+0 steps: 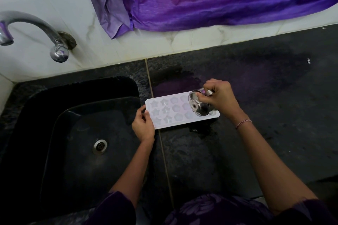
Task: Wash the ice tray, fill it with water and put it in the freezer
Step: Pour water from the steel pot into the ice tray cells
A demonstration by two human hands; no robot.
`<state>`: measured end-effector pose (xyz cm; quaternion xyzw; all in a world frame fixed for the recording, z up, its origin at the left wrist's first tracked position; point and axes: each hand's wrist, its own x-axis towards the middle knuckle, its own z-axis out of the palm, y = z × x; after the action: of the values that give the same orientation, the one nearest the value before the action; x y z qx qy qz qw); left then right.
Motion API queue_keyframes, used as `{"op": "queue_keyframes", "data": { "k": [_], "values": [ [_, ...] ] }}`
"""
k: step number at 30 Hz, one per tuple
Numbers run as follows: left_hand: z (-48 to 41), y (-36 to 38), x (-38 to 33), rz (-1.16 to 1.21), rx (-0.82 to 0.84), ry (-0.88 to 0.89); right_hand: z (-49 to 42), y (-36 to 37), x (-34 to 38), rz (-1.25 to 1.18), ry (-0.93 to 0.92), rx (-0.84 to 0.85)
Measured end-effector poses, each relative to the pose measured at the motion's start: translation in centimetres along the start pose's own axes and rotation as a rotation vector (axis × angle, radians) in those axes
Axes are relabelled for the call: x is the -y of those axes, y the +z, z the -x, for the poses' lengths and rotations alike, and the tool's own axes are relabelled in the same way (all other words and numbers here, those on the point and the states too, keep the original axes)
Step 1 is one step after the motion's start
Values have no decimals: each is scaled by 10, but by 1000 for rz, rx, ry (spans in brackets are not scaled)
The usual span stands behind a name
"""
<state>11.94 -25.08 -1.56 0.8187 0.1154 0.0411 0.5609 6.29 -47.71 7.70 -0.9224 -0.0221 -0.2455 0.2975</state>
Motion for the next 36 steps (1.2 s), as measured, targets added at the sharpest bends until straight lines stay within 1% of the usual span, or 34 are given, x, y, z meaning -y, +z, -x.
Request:
{"op": "queue_keyframes", "data": {
  "k": [2,7,10,12,17,22,26,36],
  "values": [
    [0,0,0,0,2,-8,2,0,-4,-29,54,-24],
    [0,0,1,-6,4,0,6,-6,-7,-182,225,-148],
    [1,1,0,1,-1,-5,8,-11,-10,-254,325,-174],
    [1,0,0,1,-1,-4,9,-15,-11,-269,350,-179],
    [1,0,0,0,1,-2,11,-21,-14,-242,312,-184],
    [0,0,1,-2,2,5,13,-22,-18,-193,253,-147],
    [0,1,1,0,-3,0,13,-21,-18,-116,179,-117],
    [1,0,1,16,2,5,11,-20,-19,73,62,-11]
  ]
}}
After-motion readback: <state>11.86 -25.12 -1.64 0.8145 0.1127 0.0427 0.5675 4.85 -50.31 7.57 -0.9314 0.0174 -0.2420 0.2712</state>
